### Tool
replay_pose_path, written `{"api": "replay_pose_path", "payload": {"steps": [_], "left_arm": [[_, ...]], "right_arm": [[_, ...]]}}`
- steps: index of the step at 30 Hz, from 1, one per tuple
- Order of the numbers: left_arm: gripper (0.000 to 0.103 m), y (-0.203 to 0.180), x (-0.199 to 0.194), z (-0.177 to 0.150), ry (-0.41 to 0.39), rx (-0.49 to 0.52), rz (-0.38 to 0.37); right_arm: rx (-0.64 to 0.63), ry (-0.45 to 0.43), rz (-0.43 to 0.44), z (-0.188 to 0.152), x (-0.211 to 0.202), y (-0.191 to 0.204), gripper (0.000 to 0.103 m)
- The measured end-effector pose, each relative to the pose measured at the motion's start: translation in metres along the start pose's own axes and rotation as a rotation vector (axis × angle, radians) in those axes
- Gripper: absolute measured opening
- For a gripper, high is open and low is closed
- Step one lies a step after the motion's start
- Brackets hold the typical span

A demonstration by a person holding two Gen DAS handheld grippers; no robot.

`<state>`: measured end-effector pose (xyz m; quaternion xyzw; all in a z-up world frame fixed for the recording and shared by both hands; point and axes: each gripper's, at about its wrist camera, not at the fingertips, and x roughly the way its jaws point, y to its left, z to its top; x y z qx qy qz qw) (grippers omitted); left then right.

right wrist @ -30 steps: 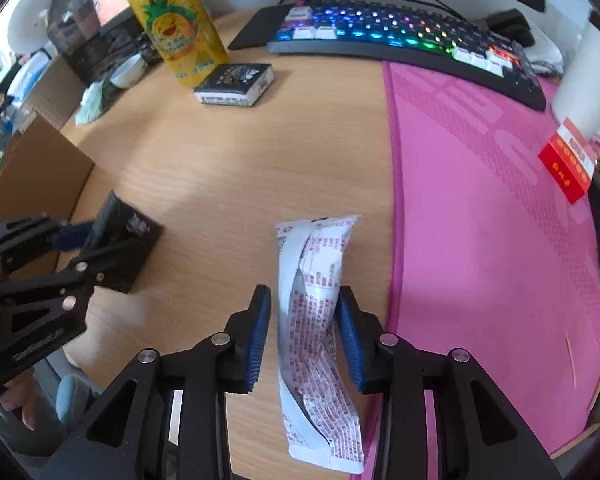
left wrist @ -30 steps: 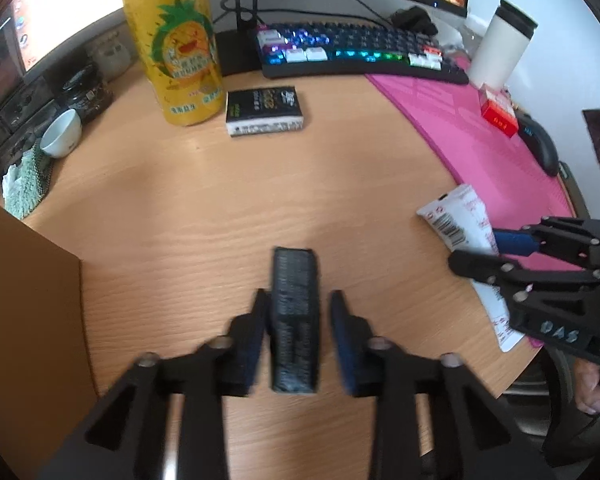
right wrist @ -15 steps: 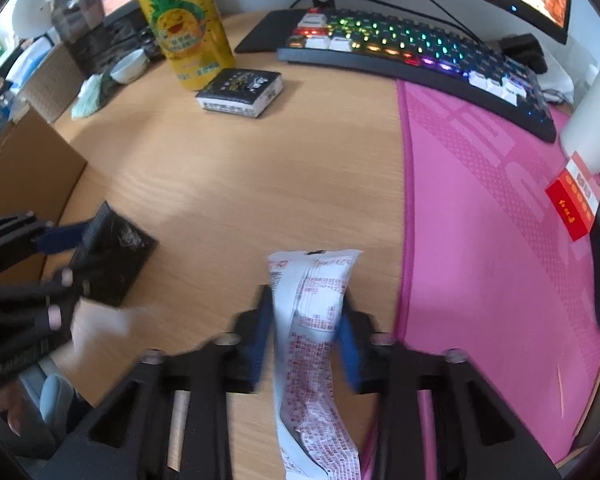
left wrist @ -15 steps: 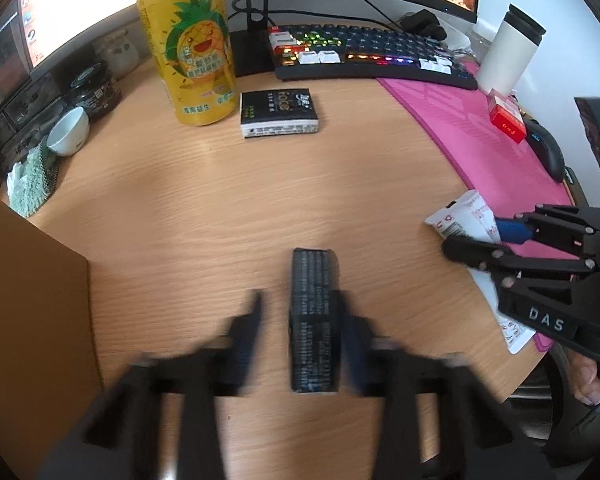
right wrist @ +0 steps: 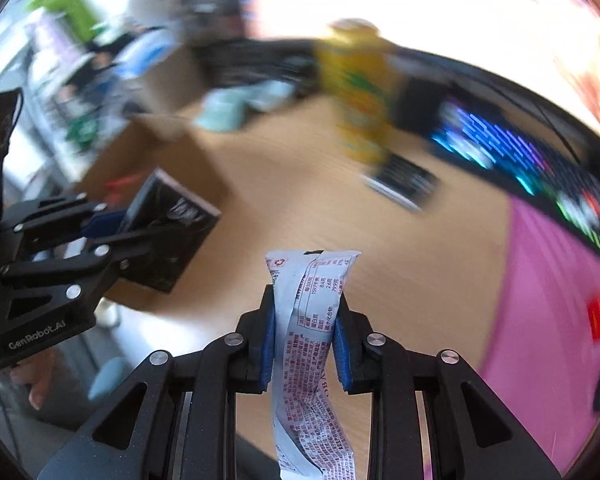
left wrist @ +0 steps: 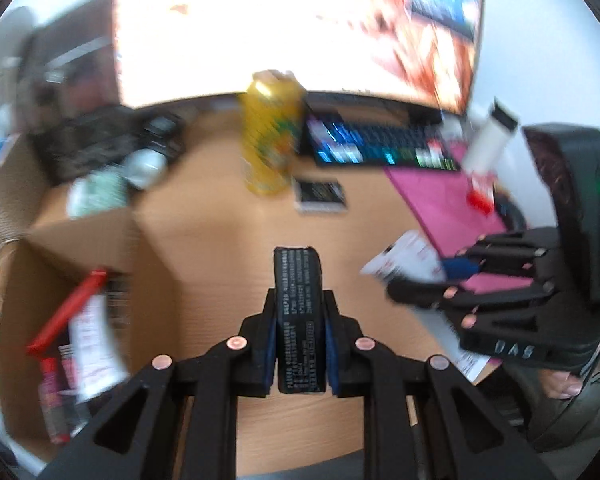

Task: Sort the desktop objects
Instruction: 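Carry the black pack and white packet over the cardboard box, then open both tools to drop the pack and packet into the box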

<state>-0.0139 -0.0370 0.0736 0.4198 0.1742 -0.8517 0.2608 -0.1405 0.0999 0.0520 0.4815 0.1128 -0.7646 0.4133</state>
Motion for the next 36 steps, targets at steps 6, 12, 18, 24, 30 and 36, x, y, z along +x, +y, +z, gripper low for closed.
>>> {"api": "replay_pose_path", "payload": {"steps": [6, 12, 18, 24, 30, 36], "left_arm": [[0.020, 0.063, -0.064, -0.010, -0.138, -0.157, 0.212], [0.020, 0.115, -0.080, -0.036, -0.125, -0.272, 0.337], [0.020, 0.144, -0.080, -0.064, -0.080, -0.338, 0.356], [0.040, 0.147, -0.082, -0.083, -0.043, -0.366, 0.396], [0.067, 0.139, -0.097, -0.083, -0.092, -0.341, 0.454], [0.067, 0.136, -0.099, -0.076, -0.102, -0.365, 0.450]], "right_arm": [[-0.178, -0.045, 0.098, 0.059, 0.007, 0.084, 0.026], [-0.270, 0.004, 0.190, 0.091, 0.043, 0.156, 0.026], [-0.319, 0.052, 0.199, 0.092, 0.075, 0.195, 0.026], [-0.296, 0.064, 0.192, 0.093, 0.091, 0.201, 0.029], [-0.270, 0.057, 0.195, 0.092, 0.084, 0.193, 0.031], [-0.232, 0.018, 0.192, 0.086, 0.062, 0.167, 0.031]]}}
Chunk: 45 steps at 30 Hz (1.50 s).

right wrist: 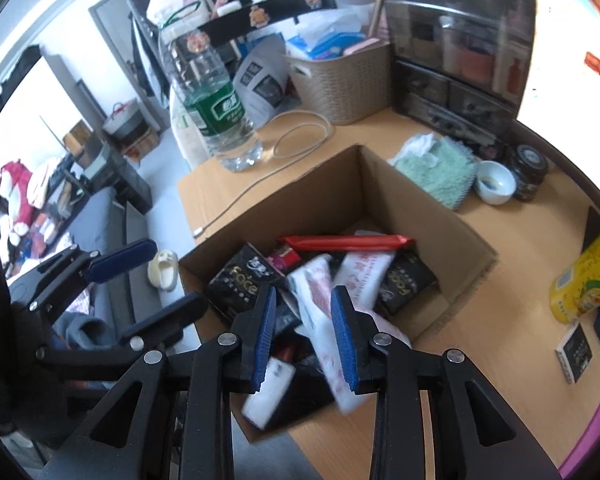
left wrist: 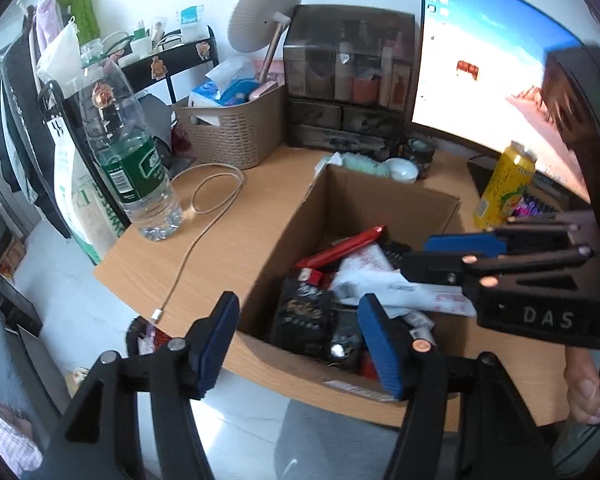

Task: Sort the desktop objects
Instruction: 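Open both tools to drop the pack and packet into the box, then move both open tools back to the last black pack on the desk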

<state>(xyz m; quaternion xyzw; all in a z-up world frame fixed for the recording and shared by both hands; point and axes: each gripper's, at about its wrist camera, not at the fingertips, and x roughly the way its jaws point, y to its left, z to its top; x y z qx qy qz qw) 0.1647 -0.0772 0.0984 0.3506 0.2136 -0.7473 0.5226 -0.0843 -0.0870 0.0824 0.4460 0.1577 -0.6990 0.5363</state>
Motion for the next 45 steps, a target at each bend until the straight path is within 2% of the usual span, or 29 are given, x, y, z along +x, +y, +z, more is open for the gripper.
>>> {"api": "replay_pose_path", "payload": {"steps": [6, 8, 9, 10, 13, 16, 19, 25, 31, 35, 39, 42, 45], "left_arm": [[0.069, -0.049, -0.026, 0.013, -0.069, 0.075, -0.088], [0.077, -0.081, -0.036, 0.020, -0.109, 0.134, -0.159], [0.081, -0.096, -0.036, 0.023, -0.115, 0.167, -0.181], [0.082, -0.109, -0.034, 0.025, -0.113, 0.189, -0.191], [0.082, -0.149, -0.014, 0.027, -0.080, 0.236, -0.228], [0.082, -0.187, 0.029, 0.026, 0.025, 0.272, -0.263], [0.082, -0.214, 0.075, 0.022, 0.122, 0.276, -0.248], [0.082, -0.244, 0.144, 0.027, 0.244, 0.212, -0.225], [0.082, -0.268, 0.184, 0.032, 0.297, 0.245, -0.226], [0.082, -0.275, 0.195, 0.037, 0.299, 0.237, -0.220], [0.082, -0.279, 0.207, 0.035, 0.325, 0.230, -0.232], [0.082, -0.280, 0.211, 0.033, 0.330, 0.231, -0.229], [0.082, -0.278, 0.214, 0.033, 0.337, 0.222, -0.233]], "right_arm": [[0.046, -0.002, -0.094, -0.033, -0.025, -0.045, 0.031], [0.081, 0.006, -0.144, -0.047, -0.031, -0.069, 0.031], [0.103, 0.010, -0.159, -0.053, -0.034, -0.080, 0.031], [0.129, 0.015, -0.172, -0.060, -0.037, -0.093, 0.031], [0.206, 0.033, -0.216, -0.082, -0.043, -0.136, 0.031], [0.263, 0.081, -0.284, -0.105, -0.039, -0.182, 0.031], [0.277, 0.163, -0.356, -0.123, -0.030, -0.222, 0.031], [0.360, 0.150, -0.419, -0.124, -0.037, -0.303, 0.031], [0.373, 0.108, -0.437, -0.105, -0.035, -0.335, 0.031], [0.347, 0.091, -0.487, -0.096, -0.025, -0.344, 0.031], [0.348, 0.080, -0.480, -0.092, -0.018, -0.351, 0.031], [0.339, 0.093, -0.497, -0.091, -0.013, -0.354, 0.031], [0.314, 0.125, -0.461, -0.094, -0.011, -0.343, 0.031]]}}
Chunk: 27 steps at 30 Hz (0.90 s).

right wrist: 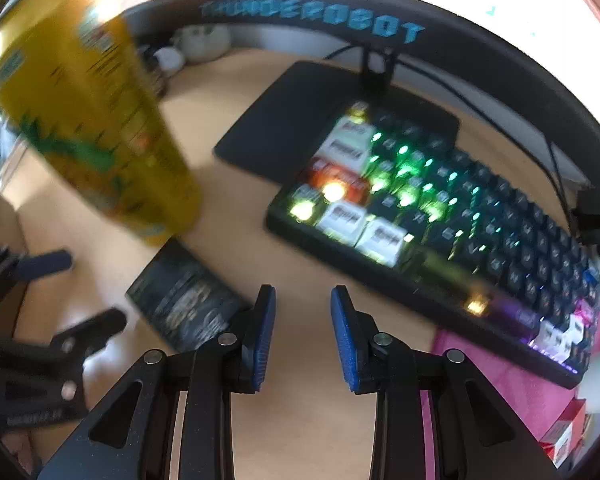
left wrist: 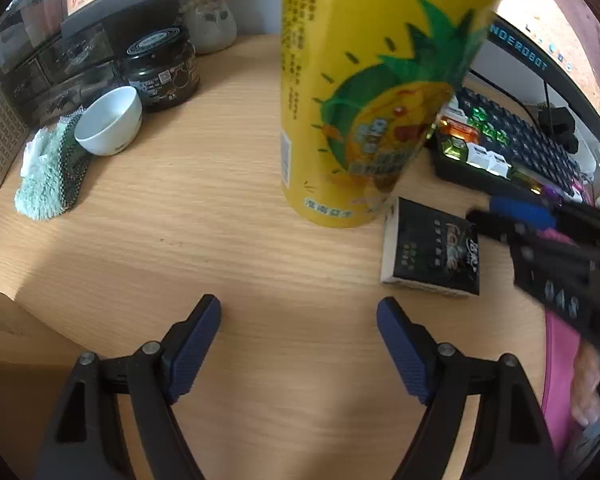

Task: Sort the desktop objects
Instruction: 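Move both open tools back to the last black pack on the desk, then grasp the last black Face pack with the right tool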

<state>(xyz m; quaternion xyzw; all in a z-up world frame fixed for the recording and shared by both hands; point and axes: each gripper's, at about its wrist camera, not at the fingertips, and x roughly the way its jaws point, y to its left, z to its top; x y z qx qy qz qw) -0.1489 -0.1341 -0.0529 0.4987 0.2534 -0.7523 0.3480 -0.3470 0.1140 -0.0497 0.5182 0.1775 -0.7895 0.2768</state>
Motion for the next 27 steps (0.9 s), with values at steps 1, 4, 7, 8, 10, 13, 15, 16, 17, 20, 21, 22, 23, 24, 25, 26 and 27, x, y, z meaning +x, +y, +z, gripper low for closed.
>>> {"api": "replay_pose_path", "payload": {"steps": [1, 4, 7, 8, 10, 13, 15, 16, 17, 20, 21, 22, 23, 24, 25, 26, 27], "left_arm": [[0.082, 0.001, 0.000, 0.000, 0.002, -0.004, 0.002], [0.082, 0.003, 0.000, -0.002, 0.000, -0.001, 0.004], [0.082, 0.005, -0.001, -0.003, -0.006, -0.007, 0.009], [0.082, 0.006, -0.001, -0.002, -0.005, -0.009, 0.011], [0.082, 0.005, 0.000, -0.002, -0.007, -0.004, 0.026], [0.082, 0.002, -0.001, -0.004, -0.008, 0.005, 0.013], [0.082, -0.003, -0.003, -0.008, -0.006, 0.019, 0.003], [0.082, -0.006, -0.004, -0.010, -0.004, 0.032, 0.000], [0.082, -0.008, -0.005, -0.013, -0.005, 0.041, 0.001], [0.082, -0.011, -0.010, -0.020, -0.009, 0.044, -0.007], [0.082, -0.012, -0.012, -0.024, -0.009, 0.046, -0.013], [0.082, -0.013, -0.014, -0.027, -0.009, 0.054, -0.019], [0.082, -0.015, -0.018, -0.032, -0.006, 0.065, -0.025], [0.082, -0.017, -0.021, -0.038, -0.003, 0.071, -0.026], [0.082, -0.018, -0.022, -0.042, 0.000, 0.073, -0.027], [0.082, -0.019, -0.025, -0.048, 0.003, 0.078, -0.029], [0.082, -0.022, -0.028, -0.056, 0.005, 0.086, -0.030]], "right_arm": [[-0.014, 0.009, 0.027, -0.002, -0.002, 0.003, 0.031], [0.002, 0.029, 0.101, -0.003, -0.006, 0.003, 0.031], [0.017, 0.006, 0.057, 0.004, -0.003, -0.001, 0.031], [0.020, 0.005, 0.046, 0.008, 0.000, -0.002, 0.031], [0.034, 0.002, 0.055, 0.012, 0.006, -0.003, 0.031], [0.023, 0.014, 0.119, 0.013, 0.009, 0.002, 0.031], [0.007, 0.011, 0.119, 0.006, 0.004, 0.016, 0.031], [0.005, 0.009, 0.107, 0.005, 0.002, 0.017, 0.031], [0.007, 0.011, 0.103, 0.002, 0.002, 0.018, 0.031], [0.037, 0.024, 0.120, -0.012, 0.001, 0.018, 0.031], [0.044, 0.023, 0.122, -0.016, 0.000, 0.016, 0.031], [0.051, 0.027, 0.123, -0.021, -0.002, 0.017, 0.031], [0.055, 0.035, 0.127, -0.027, -0.005, 0.019, 0.031], [0.058, 0.041, 0.127, -0.031, -0.006, 0.020, 0.031], [0.059, 0.045, 0.125, -0.038, -0.009, 0.022, 0.031], [0.059, 0.049, 0.120, -0.049, -0.015, 0.025, 0.031], [0.058, 0.052, 0.116, -0.063, -0.023, 0.028, 0.031]]}}
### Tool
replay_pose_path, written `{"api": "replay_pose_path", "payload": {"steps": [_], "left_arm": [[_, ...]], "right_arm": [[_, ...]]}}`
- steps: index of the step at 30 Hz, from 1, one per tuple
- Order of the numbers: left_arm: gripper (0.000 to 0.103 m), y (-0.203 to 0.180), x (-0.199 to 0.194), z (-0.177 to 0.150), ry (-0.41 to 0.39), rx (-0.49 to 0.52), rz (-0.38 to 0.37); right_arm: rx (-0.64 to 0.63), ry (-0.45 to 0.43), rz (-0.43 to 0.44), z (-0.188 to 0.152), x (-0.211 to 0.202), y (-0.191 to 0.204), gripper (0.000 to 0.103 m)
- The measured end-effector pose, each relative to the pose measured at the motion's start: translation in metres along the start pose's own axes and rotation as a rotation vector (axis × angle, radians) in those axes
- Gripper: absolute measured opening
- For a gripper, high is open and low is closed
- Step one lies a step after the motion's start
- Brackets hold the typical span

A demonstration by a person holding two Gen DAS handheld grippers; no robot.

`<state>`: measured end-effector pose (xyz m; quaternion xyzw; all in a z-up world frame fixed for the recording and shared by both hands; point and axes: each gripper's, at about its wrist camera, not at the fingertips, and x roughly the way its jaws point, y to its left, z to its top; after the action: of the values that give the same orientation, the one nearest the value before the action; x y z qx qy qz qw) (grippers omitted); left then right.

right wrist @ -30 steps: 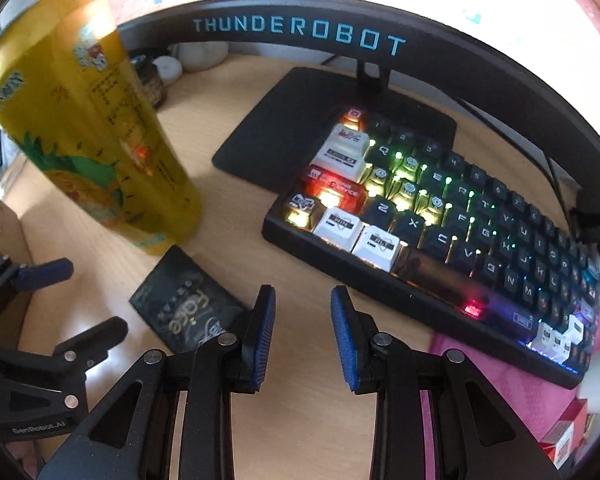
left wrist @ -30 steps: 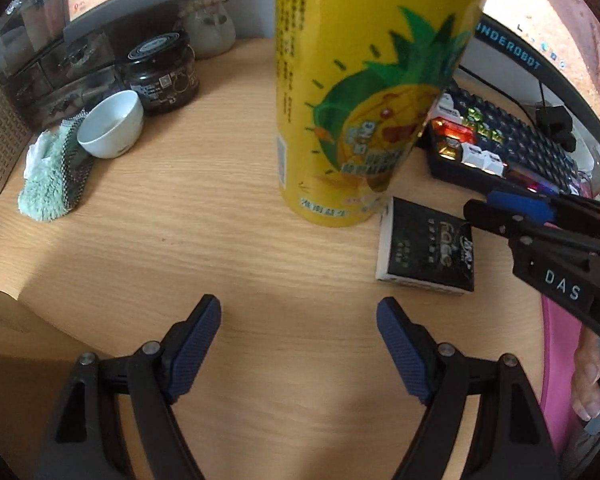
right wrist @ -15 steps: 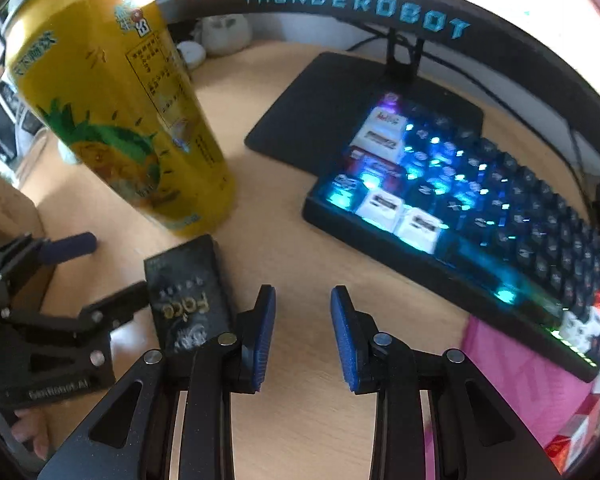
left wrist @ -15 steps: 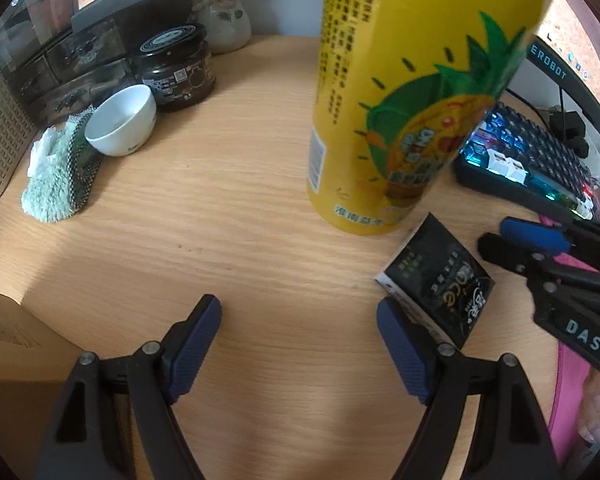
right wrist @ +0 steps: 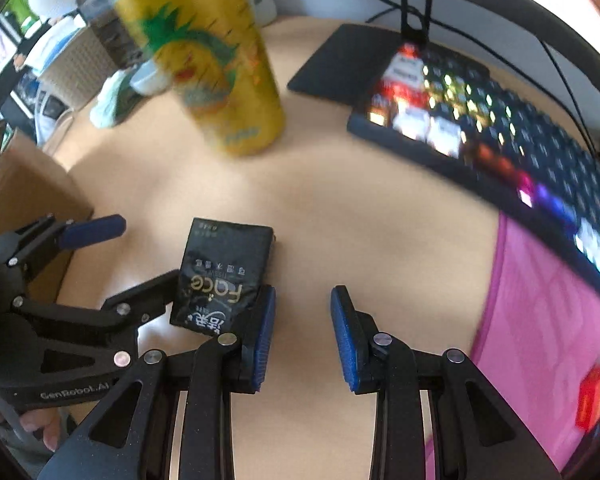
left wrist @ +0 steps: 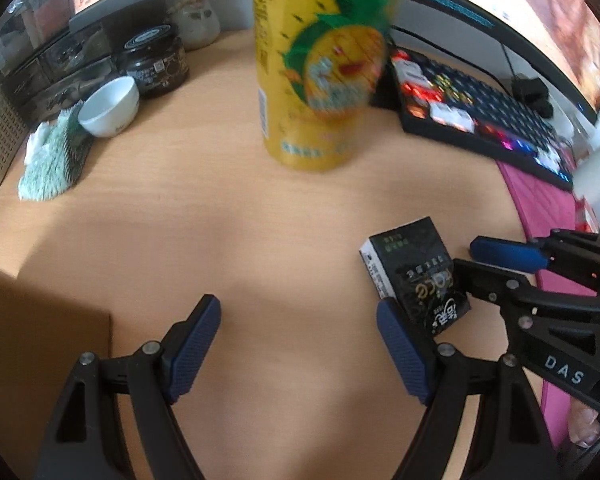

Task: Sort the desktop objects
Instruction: 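Grasp the last black Face pack with the right tool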

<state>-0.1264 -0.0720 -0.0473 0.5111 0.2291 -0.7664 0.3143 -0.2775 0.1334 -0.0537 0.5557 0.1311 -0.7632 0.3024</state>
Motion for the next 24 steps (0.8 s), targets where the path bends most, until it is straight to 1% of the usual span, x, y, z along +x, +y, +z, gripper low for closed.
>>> {"api": "replay_pose_path", "payload": {"steps": [2, 3, 5, 7, 9, 10, 11, 12, 14, 16, 18, 20, 21, 23, 24], "left_arm": [[0.082, -0.003, -0.006, -0.013, 0.006, 0.022, 0.000], [0.082, -0.007, -0.012, -0.024, 0.009, 0.035, 0.002], [0.082, -0.016, -0.021, -0.041, 0.010, 0.053, 0.001], [0.082, -0.024, -0.031, -0.065, 0.019, 0.075, -0.019], [0.082, -0.030, -0.040, -0.087, 0.023, 0.103, -0.035], [0.082, -0.025, -0.043, -0.094, 0.020, 0.115, -0.032], [0.082, -0.019, -0.046, -0.092, 0.012, 0.122, -0.021], [0.082, -0.017, -0.056, -0.099, -0.010, 0.121, -0.006], [0.082, 0.002, -0.070, -0.097, -0.038, 0.110, 0.002], [0.082, 0.007, -0.083, -0.100, -0.063, 0.091, 0.009], [0.082, 0.014, -0.088, -0.100, -0.079, 0.079, 0.023], [0.082, 0.021, -0.090, -0.102, -0.085, 0.066, 0.032], [0.082, 0.026, -0.094, -0.104, -0.088, 0.057, 0.032], [0.082, 0.032, -0.098, -0.107, -0.091, 0.048, 0.031], [0.082, 0.035, -0.100, -0.108, -0.093, 0.045, 0.033]], "right_arm": [[-0.012, 0.010, -0.002, -0.028, -0.013, 0.009, 0.031], [-0.022, 0.014, -0.001, -0.044, -0.021, 0.013, 0.031], [-0.043, 0.024, -0.003, -0.065, -0.031, 0.021, 0.031], [-0.047, 0.042, -0.010, -0.083, -0.035, 0.026, 0.031], [-0.014, 0.036, -0.014, -0.097, -0.046, 0.023, 0.031], [0.007, 0.022, -0.005, -0.101, -0.051, 0.022, 0.031], [0.036, 0.005, 0.015, -0.104, -0.056, 0.021, 0.031], [0.057, -0.006, 0.034, -0.110, -0.061, 0.018, 0.031], [0.083, -0.032, 0.076, -0.109, -0.062, 0.022, 0.031], [0.092, -0.058, 0.097, -0.104, -0.058, 0.031, 0.031], [0.088, -0.071, 0.095, -0.097, -0.049, 0.040, 0.031], [0.091, -0.068, 0.077, -0.080, -0.036, 0.049, 0.031], [0.092, -0.066, 0.079, -0.077, -0.032, 0.051, 0.031], [0.084, -0.060, 0.085, -0.072, -0.025, 0.058, 0.040], [0.078, -0.057, 0.085, -0.071, -0.024, 0.060, 0.043]]}}
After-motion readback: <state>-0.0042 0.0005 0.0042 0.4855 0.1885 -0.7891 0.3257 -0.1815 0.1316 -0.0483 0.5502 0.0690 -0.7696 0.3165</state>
